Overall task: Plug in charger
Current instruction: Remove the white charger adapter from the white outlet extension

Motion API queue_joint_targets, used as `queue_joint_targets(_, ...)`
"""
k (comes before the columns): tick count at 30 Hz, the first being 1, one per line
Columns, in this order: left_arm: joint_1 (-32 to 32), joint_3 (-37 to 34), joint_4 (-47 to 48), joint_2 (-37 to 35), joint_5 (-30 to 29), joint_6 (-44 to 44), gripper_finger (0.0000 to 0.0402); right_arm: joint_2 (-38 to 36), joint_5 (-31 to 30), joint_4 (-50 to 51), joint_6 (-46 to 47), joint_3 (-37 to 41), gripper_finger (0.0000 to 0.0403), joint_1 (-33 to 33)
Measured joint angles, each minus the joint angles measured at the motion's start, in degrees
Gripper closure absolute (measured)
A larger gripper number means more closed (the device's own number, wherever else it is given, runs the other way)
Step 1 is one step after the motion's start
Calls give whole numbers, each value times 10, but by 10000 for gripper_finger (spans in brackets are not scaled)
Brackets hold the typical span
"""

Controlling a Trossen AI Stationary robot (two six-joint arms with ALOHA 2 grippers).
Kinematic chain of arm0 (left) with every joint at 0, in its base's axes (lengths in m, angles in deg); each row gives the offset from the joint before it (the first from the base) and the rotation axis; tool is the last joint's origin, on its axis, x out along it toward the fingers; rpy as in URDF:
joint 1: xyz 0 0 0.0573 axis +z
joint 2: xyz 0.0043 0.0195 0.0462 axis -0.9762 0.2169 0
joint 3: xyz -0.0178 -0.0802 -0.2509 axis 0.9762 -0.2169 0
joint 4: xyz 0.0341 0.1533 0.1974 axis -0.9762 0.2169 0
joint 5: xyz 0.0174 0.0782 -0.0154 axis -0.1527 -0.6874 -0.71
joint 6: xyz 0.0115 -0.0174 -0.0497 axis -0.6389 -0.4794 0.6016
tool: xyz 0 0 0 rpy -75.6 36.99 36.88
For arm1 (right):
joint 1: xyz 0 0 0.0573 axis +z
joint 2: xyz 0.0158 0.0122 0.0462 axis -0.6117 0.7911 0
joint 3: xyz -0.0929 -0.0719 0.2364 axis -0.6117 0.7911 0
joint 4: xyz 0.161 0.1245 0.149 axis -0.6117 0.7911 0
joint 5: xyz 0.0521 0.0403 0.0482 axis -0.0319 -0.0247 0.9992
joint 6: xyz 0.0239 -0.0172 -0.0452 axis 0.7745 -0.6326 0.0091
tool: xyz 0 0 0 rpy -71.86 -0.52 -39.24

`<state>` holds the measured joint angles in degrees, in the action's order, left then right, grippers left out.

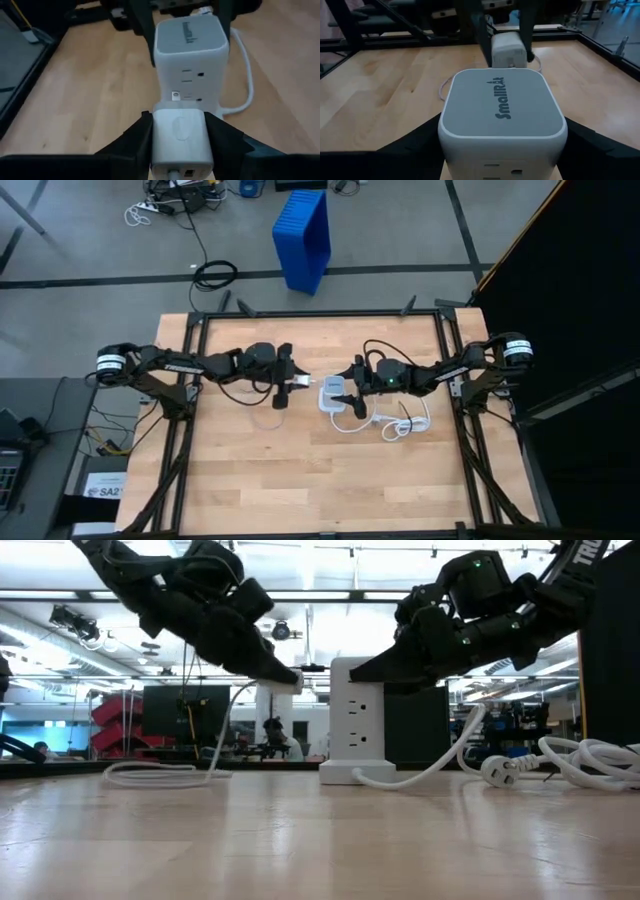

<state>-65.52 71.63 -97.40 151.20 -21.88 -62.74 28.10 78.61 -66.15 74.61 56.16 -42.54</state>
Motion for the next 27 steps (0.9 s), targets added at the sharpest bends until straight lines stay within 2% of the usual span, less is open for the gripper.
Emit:
queue_joint_targets(4, -4, 0, -9, 0, -3, 0, 271, 0, -2, -11, 8, 1, 131, 0)
queue_joint_targets(9, -4, 0, -16, -2, -8, 1, 271, -5, -10, -4, 12, 4, 58, 6)
queue_joint_targets(12, -11, 0, -18, -7, -8, 0, 271, -18, -9, -17, 14, 3, 38, 10)
queue_joint_targets(21, -34, 0, -13, -41, -28, -23, 271, -69, -9, 1, 20, 2, 61, 33)
queue_joint_targets(27, -54, 1, -36, -42, -28, -81, 271, -74, -6, -7, 32, 2, 74, 45)
